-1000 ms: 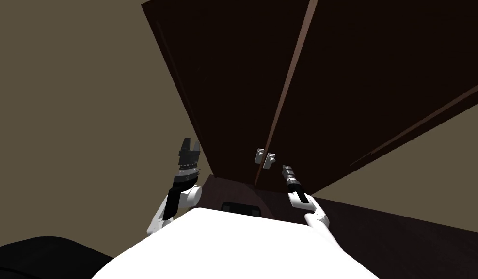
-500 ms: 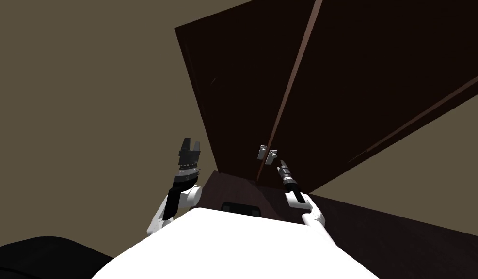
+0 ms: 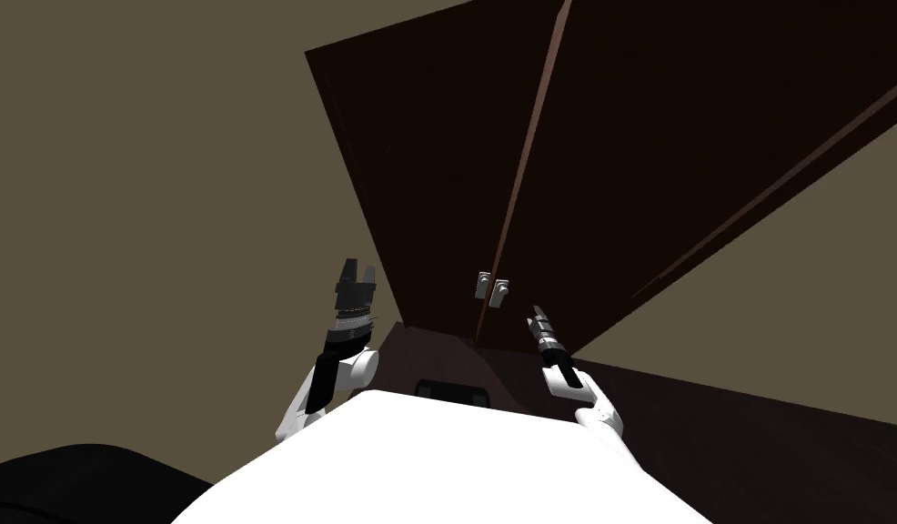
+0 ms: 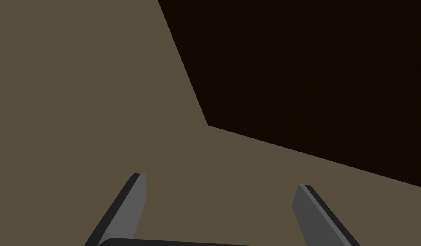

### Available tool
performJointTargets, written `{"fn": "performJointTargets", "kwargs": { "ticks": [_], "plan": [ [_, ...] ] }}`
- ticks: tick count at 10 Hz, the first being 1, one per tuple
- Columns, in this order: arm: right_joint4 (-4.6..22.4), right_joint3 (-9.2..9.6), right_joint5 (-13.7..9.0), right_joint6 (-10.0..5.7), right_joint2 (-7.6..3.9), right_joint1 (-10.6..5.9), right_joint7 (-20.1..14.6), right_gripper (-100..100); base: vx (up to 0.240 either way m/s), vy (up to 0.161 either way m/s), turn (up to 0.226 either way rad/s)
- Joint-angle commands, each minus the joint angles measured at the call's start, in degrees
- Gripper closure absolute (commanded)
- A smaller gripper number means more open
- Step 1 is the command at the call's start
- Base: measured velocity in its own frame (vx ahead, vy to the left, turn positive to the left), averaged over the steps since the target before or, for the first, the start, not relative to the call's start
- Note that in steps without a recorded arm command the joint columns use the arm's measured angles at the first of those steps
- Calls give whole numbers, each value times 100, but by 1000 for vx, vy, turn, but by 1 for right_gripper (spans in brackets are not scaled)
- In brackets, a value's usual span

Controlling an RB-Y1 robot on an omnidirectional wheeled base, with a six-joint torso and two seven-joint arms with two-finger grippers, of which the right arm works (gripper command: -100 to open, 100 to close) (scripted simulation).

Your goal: Pull the door open

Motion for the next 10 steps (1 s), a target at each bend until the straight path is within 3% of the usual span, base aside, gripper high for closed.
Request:
{"fn": "performJointTargets", "kwargs": {
  "ticks": [1,6,7,8,10],
  "plan": [
    [96,-33,-8,-37,13,-66,41,-100,119,-49,24],
    [52,134,18,-83,154,-307,74,-100,198,50,96],
    [111,96,6,-66,98,-309,58,-100,91,53,37],
    [111,96,6,-66,98,-309,58,100,-8,-9,-35],
    [111,96,6,-66,98,-309,58,100,-29,-18,11]
  ]
}}
